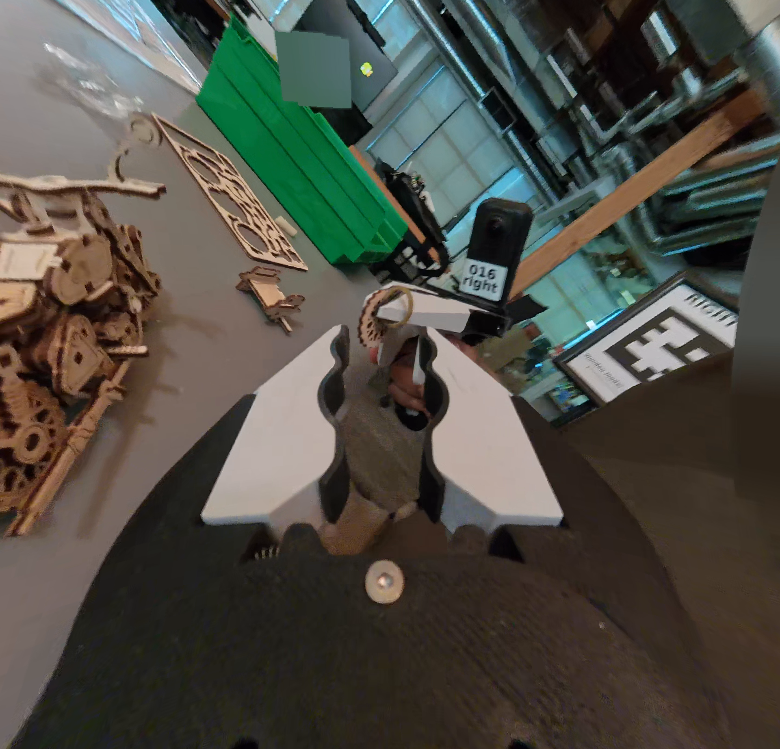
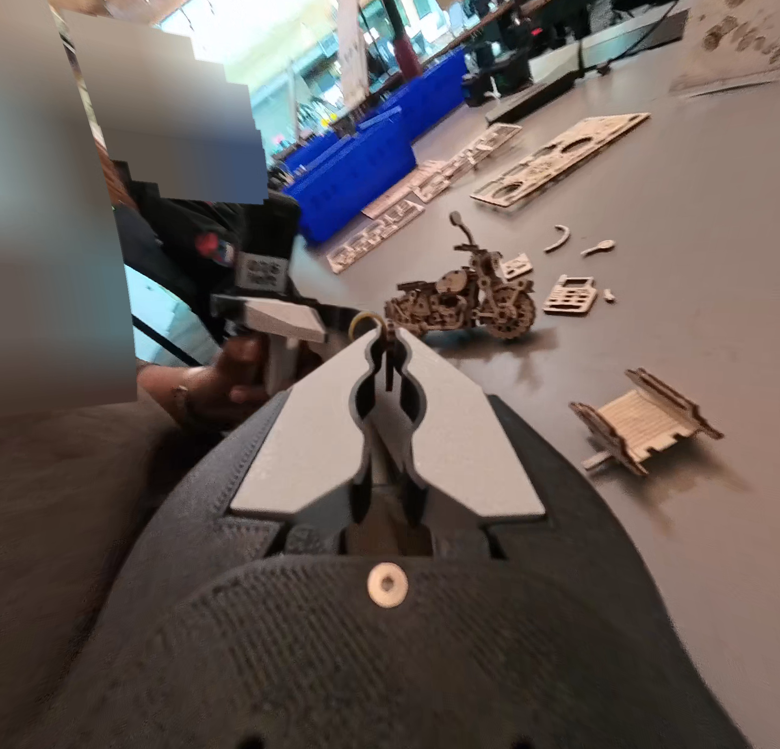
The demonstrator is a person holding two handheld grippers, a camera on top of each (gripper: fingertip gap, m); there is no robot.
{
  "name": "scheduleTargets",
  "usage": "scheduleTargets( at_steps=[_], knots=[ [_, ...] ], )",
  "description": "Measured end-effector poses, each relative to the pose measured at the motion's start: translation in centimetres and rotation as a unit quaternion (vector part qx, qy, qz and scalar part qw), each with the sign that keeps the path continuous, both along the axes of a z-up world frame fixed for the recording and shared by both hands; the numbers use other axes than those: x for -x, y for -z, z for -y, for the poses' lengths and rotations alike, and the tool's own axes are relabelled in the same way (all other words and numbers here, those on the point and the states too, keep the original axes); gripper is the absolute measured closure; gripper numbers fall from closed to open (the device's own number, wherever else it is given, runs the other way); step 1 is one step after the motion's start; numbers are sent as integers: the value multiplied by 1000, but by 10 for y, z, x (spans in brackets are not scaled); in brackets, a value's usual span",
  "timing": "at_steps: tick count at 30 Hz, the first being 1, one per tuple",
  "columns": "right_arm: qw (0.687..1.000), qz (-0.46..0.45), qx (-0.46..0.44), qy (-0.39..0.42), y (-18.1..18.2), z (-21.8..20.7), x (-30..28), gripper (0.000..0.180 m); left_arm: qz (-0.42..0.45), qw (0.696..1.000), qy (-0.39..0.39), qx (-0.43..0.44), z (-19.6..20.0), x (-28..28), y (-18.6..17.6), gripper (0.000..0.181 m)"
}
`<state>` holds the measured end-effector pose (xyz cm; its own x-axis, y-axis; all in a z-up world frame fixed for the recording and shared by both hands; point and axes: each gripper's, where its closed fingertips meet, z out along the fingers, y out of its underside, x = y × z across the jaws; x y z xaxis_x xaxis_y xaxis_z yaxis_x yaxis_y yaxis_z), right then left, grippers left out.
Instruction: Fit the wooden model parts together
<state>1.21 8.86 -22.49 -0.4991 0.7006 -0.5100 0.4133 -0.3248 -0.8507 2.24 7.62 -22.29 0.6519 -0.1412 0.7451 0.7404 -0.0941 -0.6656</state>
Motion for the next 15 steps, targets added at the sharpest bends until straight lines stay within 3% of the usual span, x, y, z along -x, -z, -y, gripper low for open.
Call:
scheduleTargets(
  at_steps=[5,9,15],
  knots=[
    [991,9,-136,11,21,6,2,176,-124,991,-28,36,-1,-7,4,169],
    [982,-4,-187,0,24,16,0,176,-129,988,-45,67,-2,-2,13,180],
    [995,-5,-93,-23,13,17,-2,176,-101,992,-46,67,1,7,14,180]
  ],
)
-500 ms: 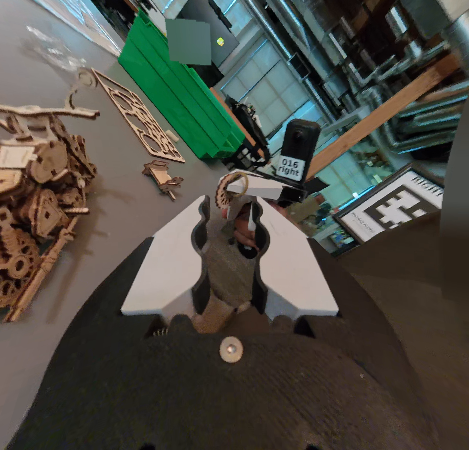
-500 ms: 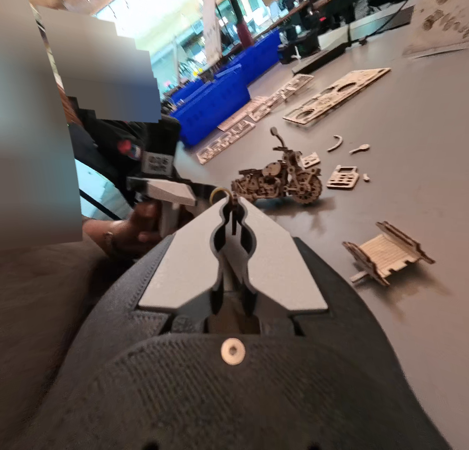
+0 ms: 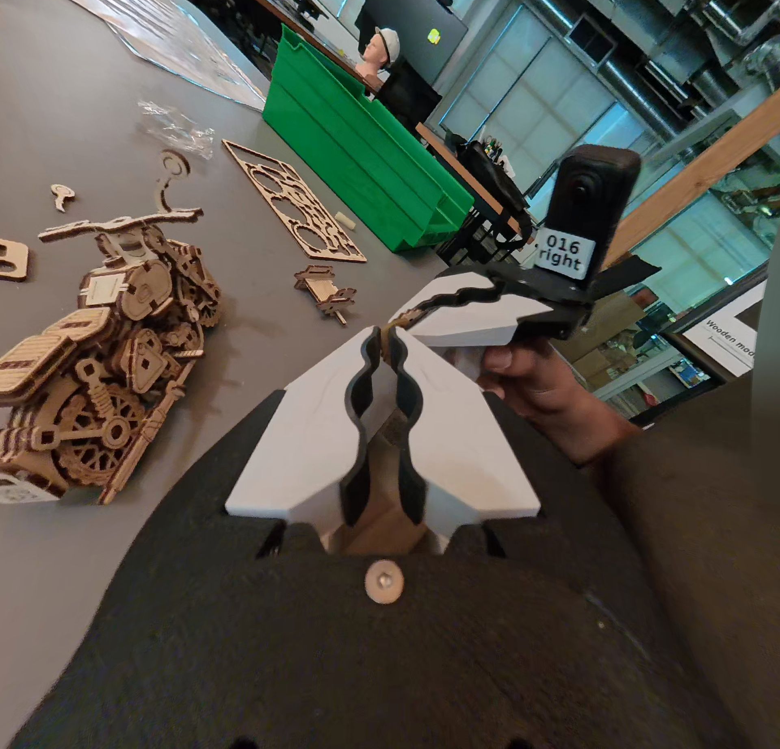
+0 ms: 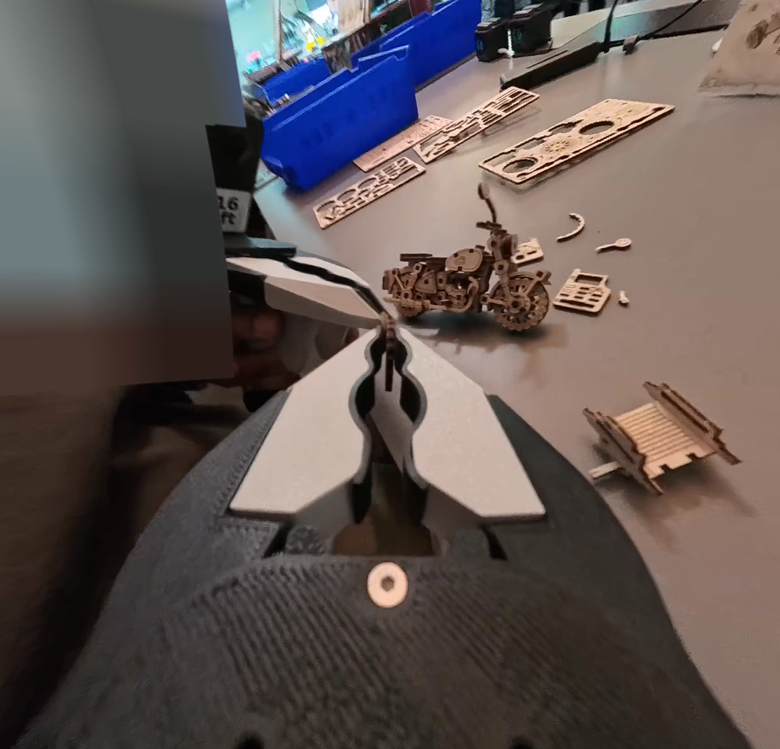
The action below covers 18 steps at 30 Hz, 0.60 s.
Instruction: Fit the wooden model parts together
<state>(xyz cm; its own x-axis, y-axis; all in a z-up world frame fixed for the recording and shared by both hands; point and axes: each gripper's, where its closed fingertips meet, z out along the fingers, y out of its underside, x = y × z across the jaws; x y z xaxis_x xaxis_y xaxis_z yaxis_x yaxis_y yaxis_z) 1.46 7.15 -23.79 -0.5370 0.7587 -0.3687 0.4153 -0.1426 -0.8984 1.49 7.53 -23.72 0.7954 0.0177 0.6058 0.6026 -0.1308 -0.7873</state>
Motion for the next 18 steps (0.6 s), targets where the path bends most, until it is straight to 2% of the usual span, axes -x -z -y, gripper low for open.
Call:
scheduleTargets(
  at_steps=[4,10,18],
  knots=[
    [997,17,78,-15,-5,-2,-1,176,7,1000,10,-7,-1,-3,-1,180],
    [983,24,180,-32,-18,-6,-3,176,65,996,52,-31,-2,-11,-6,176],
    [968,41,243,-50,-23,-5,-4,177,98,991,68,-56,-1,-15,-13,178]
  ],
)
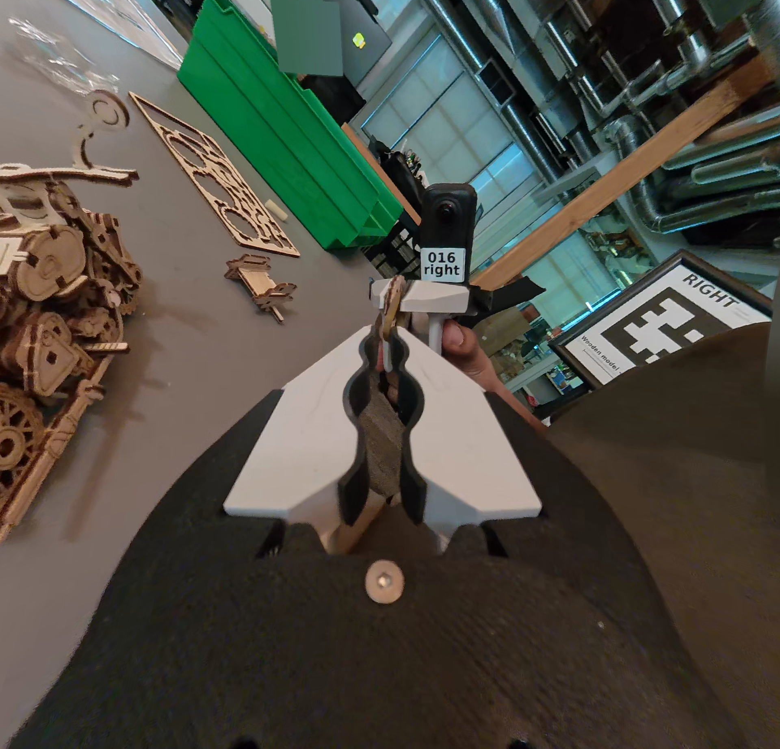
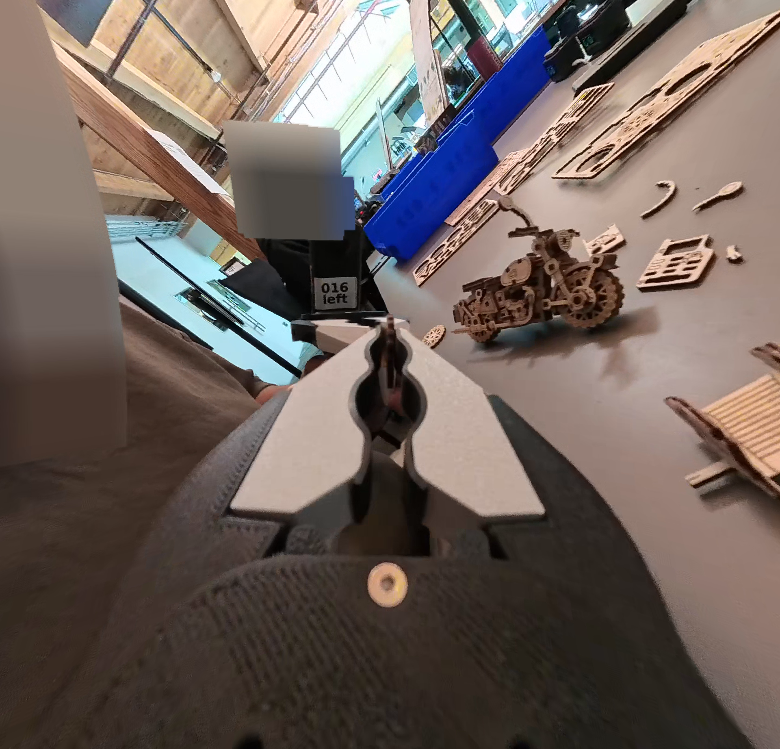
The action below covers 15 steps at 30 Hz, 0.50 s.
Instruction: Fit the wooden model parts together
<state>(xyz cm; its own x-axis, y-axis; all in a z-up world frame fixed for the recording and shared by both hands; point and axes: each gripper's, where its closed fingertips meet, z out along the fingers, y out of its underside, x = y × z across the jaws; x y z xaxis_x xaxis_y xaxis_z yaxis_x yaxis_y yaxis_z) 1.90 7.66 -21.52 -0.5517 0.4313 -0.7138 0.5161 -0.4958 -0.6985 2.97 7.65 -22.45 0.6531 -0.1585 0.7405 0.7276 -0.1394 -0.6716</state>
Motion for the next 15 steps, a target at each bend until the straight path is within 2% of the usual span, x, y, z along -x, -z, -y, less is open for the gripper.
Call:
scheduleTargets(
  at_steps=[15],
  knots=[
    [1000,2,-14,-21,3,7,-3,176,19,1000,12,-1,0,-3,1,176]
  ],
)
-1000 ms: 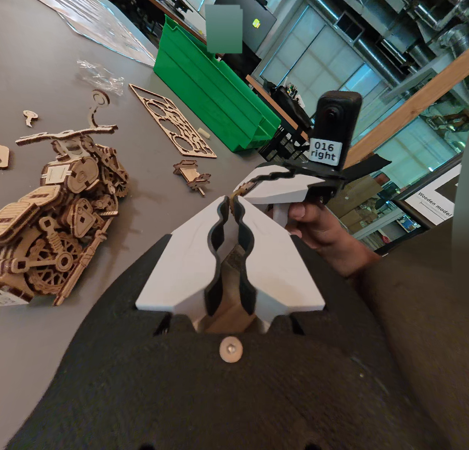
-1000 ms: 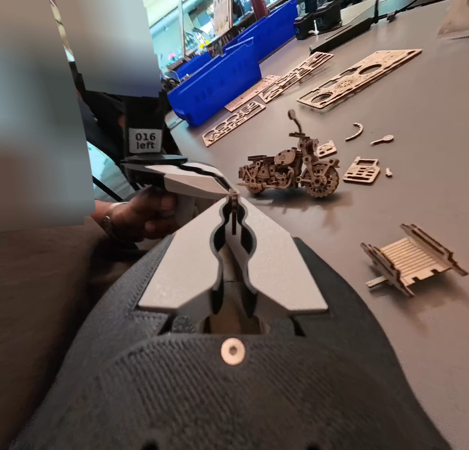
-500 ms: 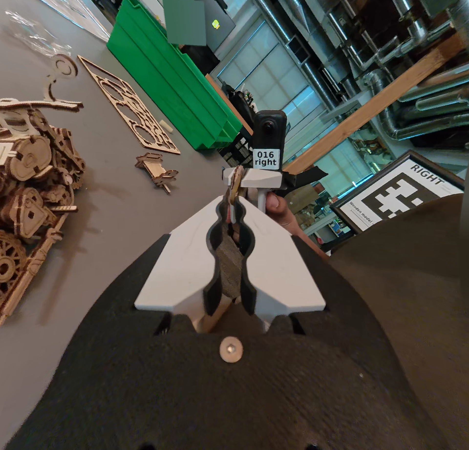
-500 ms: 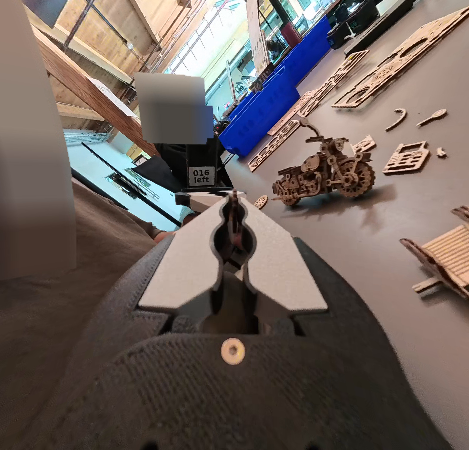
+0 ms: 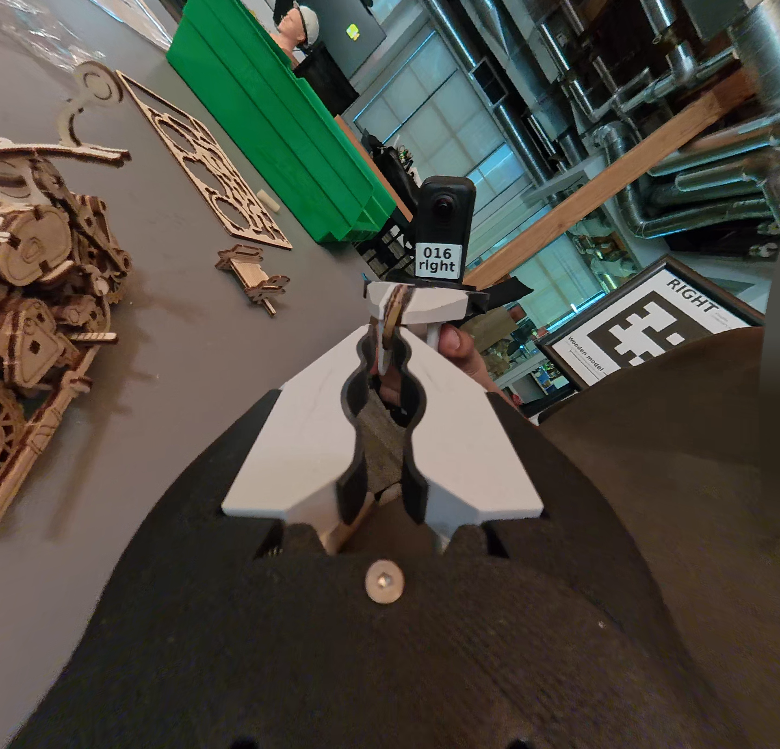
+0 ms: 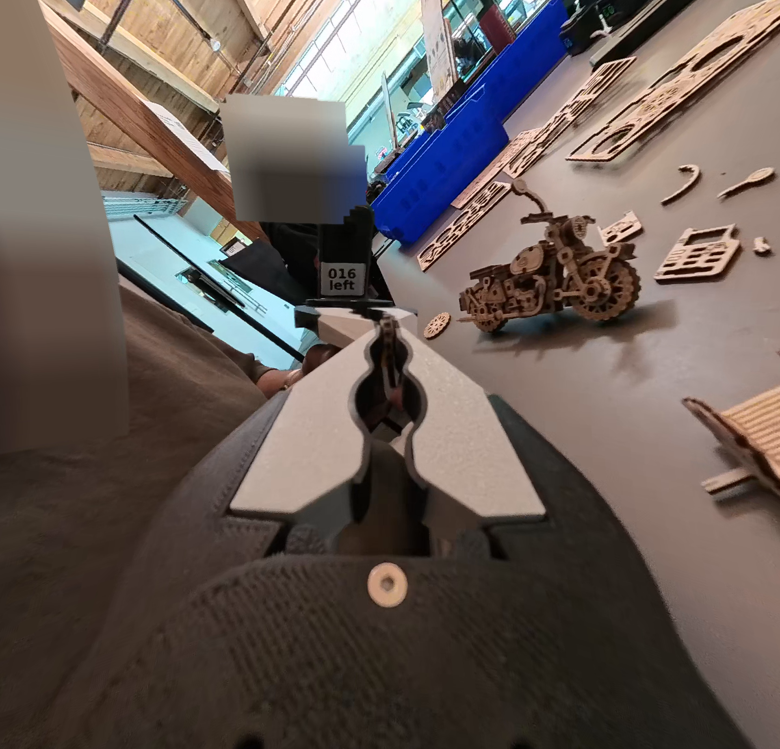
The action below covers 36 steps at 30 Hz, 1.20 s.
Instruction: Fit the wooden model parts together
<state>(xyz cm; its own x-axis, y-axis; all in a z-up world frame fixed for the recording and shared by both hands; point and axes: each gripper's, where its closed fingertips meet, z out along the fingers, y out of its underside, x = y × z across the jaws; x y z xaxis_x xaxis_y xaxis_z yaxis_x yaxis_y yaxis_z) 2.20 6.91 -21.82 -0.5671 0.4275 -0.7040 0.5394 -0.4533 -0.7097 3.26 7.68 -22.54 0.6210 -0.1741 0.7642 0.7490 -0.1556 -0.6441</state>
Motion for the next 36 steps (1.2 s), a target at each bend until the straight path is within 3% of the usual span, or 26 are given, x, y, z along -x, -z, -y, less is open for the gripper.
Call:
scheduleTargets(
  at_steps=[7,12,20,28,36],
  knots=[
    [1000,-3,3,-5,-1,3,-1,173,-4,1000,10,-9,0,-4,-3,180],
    [995,-28,-78,61,3,-8,9,141,2,999,-30,20,1,12,7,181],
    [941,-105,-307,102,13,-1,9,156,-74,992,-73,68,2,21,19,181],
    [899,-117,-406,119,21,-6,11,173,-149,981,-86,91,0,14,22,181],
    [810,-164,-547,133,25,-5,11,179,-143,978,-102,110,-1,13,26,180]
  ],
)
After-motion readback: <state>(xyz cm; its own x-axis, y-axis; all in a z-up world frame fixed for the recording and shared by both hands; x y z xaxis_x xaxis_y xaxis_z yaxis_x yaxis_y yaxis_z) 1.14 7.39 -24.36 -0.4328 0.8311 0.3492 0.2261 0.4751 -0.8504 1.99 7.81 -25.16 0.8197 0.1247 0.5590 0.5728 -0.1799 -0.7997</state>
